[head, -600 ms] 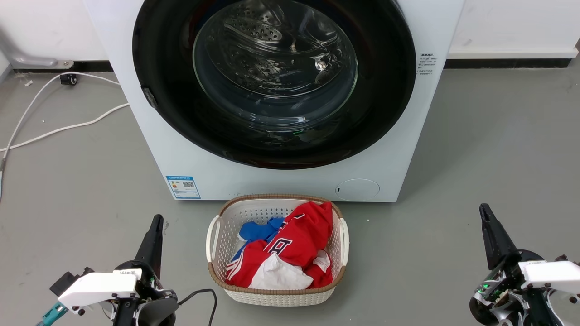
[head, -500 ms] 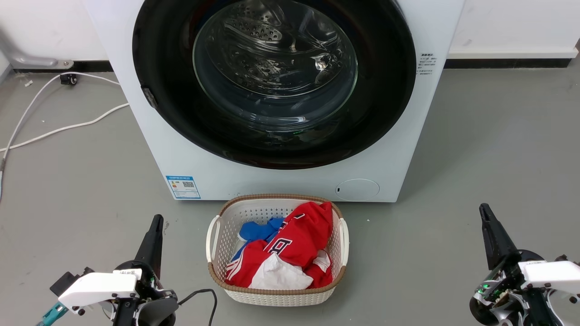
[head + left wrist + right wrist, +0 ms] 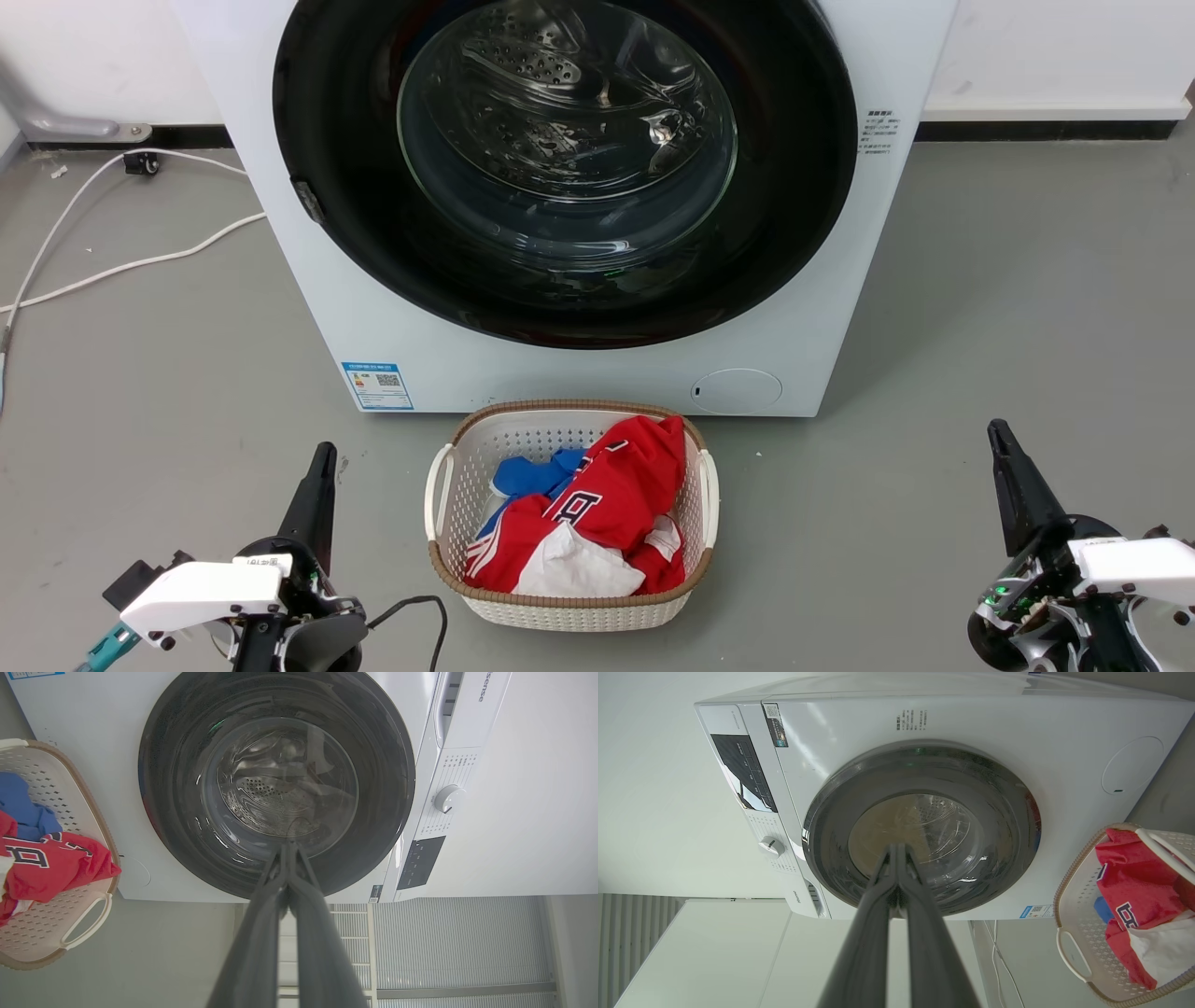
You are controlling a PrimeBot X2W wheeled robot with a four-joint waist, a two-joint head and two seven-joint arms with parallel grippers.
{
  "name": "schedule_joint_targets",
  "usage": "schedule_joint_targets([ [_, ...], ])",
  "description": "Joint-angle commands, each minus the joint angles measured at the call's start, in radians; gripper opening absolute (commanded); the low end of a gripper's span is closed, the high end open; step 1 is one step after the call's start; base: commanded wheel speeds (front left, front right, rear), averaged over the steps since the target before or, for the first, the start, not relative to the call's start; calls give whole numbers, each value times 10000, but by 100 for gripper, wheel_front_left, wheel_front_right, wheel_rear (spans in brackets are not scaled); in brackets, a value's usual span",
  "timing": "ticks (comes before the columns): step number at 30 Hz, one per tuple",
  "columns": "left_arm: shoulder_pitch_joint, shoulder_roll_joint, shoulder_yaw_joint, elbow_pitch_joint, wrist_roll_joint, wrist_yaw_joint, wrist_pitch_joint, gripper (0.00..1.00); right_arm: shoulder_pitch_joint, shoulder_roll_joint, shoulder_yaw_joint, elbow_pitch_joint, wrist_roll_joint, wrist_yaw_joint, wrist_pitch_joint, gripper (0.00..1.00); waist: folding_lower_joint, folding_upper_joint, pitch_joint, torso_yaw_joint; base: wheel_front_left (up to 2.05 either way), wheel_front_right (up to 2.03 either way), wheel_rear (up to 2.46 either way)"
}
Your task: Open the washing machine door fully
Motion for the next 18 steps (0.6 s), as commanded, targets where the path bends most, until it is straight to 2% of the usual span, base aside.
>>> schedule_joint_targets([
  [1,-75,-7,13,6,1,-28,24,0,-115,36,-15,13,-37,0,37,0,0,-1,0,0,0,0,0],
  [5,-75,-7,13,6,1,-28,24,0,-116,41,-21,13,-43,0,42,0,0,-1,0,0,0,0,0],
  [6,0,0,0,-1,0,0,-1,100,0,4,-6,0,-3,0,1,100,0,-1,0,0,0,0,0],
  [14,270,-25,-58,64,98,2,-205,100,286,31,15,164,-138,-3,-207,100,0,-1,4,1,0,0,0],
  [18,323,-22,48,-62,488,2,-409,100,360,33,-65,71,-588,-3,-407,100,0,-1,8,0,0,0,0],
])
